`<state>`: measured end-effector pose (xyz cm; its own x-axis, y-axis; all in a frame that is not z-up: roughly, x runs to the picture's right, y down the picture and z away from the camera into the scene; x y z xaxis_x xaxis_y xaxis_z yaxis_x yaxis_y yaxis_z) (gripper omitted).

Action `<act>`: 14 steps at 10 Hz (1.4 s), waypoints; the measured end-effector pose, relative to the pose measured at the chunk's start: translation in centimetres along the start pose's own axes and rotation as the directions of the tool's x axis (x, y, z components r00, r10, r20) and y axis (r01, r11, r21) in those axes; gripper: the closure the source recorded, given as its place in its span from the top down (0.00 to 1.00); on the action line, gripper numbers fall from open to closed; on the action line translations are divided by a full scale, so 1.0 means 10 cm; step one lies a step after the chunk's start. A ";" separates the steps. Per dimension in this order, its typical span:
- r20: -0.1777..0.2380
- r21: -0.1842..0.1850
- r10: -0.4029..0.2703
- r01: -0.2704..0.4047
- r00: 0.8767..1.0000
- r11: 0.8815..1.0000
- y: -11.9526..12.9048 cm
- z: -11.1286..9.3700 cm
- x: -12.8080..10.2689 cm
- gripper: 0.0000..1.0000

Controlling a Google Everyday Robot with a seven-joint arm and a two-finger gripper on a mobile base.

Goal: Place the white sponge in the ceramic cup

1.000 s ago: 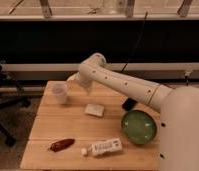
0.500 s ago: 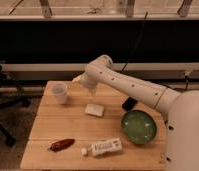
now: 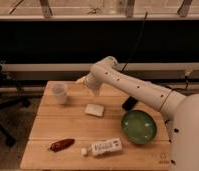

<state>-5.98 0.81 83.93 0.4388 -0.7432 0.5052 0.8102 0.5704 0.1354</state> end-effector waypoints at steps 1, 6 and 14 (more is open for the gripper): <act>0.005 0.002 0.001 -0.001 1.000 1.000 0.05 -0.02 0.01 0.80; 0.027 0.007 0.008 -0.008 1.000 1.000 0.19 -0.06 0.04 0.80; 0.069 0.005 0.016 -0.017 0.997 1.000 0.37 -0.09 0.07 0.80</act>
<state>-2.34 2.11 83.99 0.4240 -0.7077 0.5651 0.8009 0.5843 0.1309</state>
